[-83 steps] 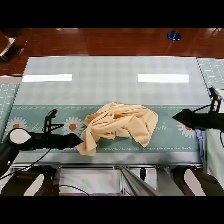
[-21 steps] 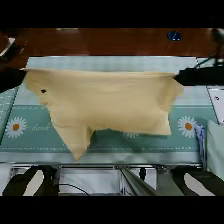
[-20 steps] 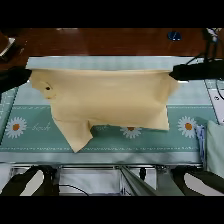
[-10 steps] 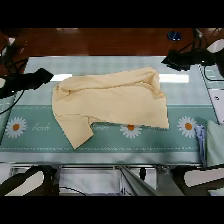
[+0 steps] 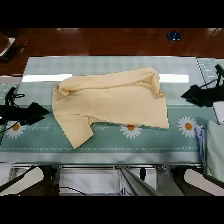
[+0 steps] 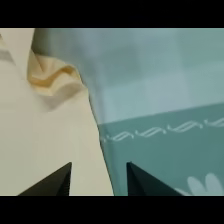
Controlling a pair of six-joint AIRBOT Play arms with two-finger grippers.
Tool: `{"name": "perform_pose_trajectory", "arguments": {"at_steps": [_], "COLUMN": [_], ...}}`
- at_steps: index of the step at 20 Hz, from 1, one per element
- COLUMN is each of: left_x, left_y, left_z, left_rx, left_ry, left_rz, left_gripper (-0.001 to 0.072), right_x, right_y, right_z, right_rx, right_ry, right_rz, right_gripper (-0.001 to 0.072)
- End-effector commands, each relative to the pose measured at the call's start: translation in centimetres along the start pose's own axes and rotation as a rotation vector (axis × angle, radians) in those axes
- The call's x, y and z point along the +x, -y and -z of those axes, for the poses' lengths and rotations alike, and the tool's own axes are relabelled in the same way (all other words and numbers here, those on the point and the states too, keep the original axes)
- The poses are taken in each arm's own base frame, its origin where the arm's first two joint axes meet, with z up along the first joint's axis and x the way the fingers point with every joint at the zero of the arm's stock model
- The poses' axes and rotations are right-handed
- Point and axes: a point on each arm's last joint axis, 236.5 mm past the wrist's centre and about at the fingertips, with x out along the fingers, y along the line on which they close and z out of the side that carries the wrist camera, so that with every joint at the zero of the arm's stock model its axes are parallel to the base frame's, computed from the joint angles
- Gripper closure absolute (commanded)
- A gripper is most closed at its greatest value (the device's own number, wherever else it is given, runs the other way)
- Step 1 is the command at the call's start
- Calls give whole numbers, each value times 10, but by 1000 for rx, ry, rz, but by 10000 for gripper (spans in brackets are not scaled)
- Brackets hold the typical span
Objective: Fold the shirts.
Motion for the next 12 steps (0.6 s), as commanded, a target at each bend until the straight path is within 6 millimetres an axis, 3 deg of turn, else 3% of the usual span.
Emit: {"name": "perform_pose_trajectory", "arguments": {"at_steps": [1,4,7,9,10,11,12], "left_x": [22,36,57,67,69,71,71], "left_y": [-2,6,6,15,20,24,30], "left_z": [16,9,11,3,-2,-4,-6], "left_rx": [-80,-99,-102,-135,-143,-126,-85], "left_ry": [-25,-21,-47,-21,-4,-2,0], "left_rz": [81,131,114,141,151,152,154], "left_gripper": [199,200,200,208,357,574,685], "right_x": [17,21,22,22,22,22,22], "right_y": [9,10,10,11,13,18,25], "right_z": [57,76,76,76,77,80,87], "right_rx": [139,137,137,135,132,134,143], "right_ry": [-4,-47,-47,-49,-51,-63,-90], "right_rz": [-77,-82,-79,-75,-69,-46,-14], "right_gripper": [309,309,309,309,309,309,309]}}
